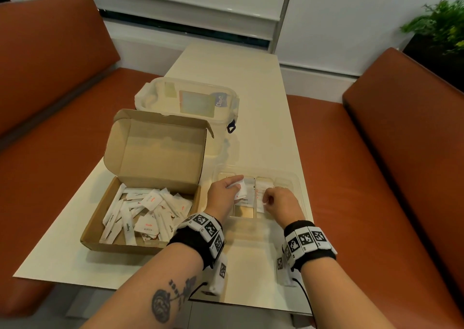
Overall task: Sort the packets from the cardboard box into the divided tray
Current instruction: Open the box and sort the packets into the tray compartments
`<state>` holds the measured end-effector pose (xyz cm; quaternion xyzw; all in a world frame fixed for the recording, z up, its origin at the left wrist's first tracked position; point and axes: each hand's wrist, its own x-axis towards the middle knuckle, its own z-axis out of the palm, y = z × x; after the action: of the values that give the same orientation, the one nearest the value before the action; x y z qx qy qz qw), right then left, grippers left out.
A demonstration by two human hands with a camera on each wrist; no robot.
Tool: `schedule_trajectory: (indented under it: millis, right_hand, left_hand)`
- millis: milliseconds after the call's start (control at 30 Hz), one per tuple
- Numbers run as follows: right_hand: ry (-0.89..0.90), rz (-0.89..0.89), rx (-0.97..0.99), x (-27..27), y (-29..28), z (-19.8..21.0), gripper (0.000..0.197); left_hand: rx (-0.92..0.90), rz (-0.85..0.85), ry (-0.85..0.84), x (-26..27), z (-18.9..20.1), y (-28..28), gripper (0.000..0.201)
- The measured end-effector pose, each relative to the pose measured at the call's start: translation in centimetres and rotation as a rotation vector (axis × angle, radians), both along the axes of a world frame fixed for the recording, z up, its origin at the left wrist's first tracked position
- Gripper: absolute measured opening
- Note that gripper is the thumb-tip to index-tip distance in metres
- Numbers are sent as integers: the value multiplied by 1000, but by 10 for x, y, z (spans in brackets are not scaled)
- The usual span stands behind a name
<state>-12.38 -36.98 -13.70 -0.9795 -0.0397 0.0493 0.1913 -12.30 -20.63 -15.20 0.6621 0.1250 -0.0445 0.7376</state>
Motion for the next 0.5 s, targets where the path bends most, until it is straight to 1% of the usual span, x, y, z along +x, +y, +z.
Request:
schedule_trajectory:
  millis: [100, 300, 433, 500]
  right_hand:
    - [37, -25, -20, 1, 1, 1, 18]
    - [29, -61, -95, 3, 7, -1, 15]
    - [39, -72, -101, 4, 8, -1, 17]
    - [31, -84, -59, 4, 7, 0, 15]
  left_hand:
    - [-14, 0, 11, 0, 1, -1, 30]
    - [-17, -2, 15, -1, 3, 0, 31]
    - [-5, -2, 13, -2, 4, 0, 30]
    - [-23, 2, 29, -2, 6, 0, 30]
